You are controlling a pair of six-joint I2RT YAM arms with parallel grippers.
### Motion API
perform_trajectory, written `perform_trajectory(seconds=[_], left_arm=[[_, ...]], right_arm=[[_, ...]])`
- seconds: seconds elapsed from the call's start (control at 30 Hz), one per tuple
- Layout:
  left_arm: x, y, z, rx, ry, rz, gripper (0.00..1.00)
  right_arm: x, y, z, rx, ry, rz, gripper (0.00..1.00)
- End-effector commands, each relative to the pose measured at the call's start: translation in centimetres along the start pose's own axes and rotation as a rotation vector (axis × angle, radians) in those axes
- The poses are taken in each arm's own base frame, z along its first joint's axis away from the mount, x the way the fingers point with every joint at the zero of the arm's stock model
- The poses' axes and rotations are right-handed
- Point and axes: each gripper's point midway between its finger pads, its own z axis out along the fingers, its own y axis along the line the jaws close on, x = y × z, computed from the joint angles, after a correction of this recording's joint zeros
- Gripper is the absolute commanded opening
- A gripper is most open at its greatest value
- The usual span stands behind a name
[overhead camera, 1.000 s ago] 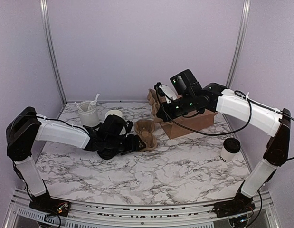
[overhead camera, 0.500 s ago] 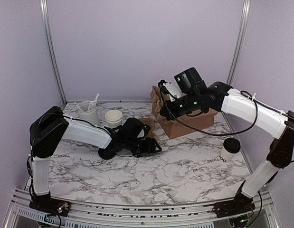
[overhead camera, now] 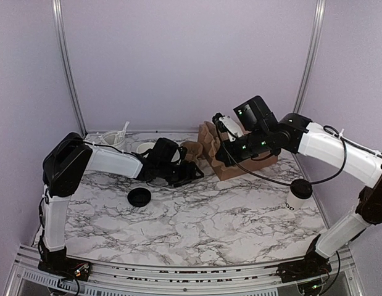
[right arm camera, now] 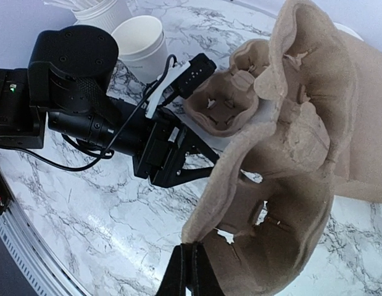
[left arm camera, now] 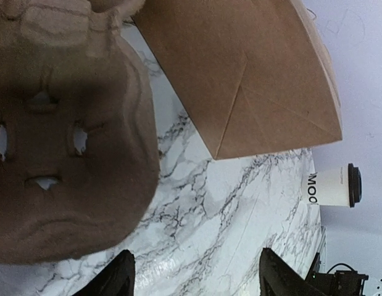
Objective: Pack the takeout coffee
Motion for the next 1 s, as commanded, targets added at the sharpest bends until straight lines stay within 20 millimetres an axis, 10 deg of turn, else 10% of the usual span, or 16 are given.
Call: perform_trajectory(seconds=[0.0,0.53,0.83,0.97], left_arm=[[1.1,-2.6,-2.7,0.058,0.021,0.058,0.70],[0.2,-5.3,-10.0,0.077,-0.085,0.069,0.72],[0.0,-6.8,-11.4,0.106,-0.074,0.095,0.72],[0.4,-7.0,-12.5,0.103,-0.067,0.106,0.73]], right_arm=[[1.5,1.7,-1.5,-0.009,0.022,-0.005,0.00],[17.3,1.0,-3.3,0.153,0.291,0.243,0.00],[21.9,0.8,-1.3,0.174,0.334,0.312,0.00],[22.0,0.7,-1.9,0.166,0.334,0.296,0.38]])
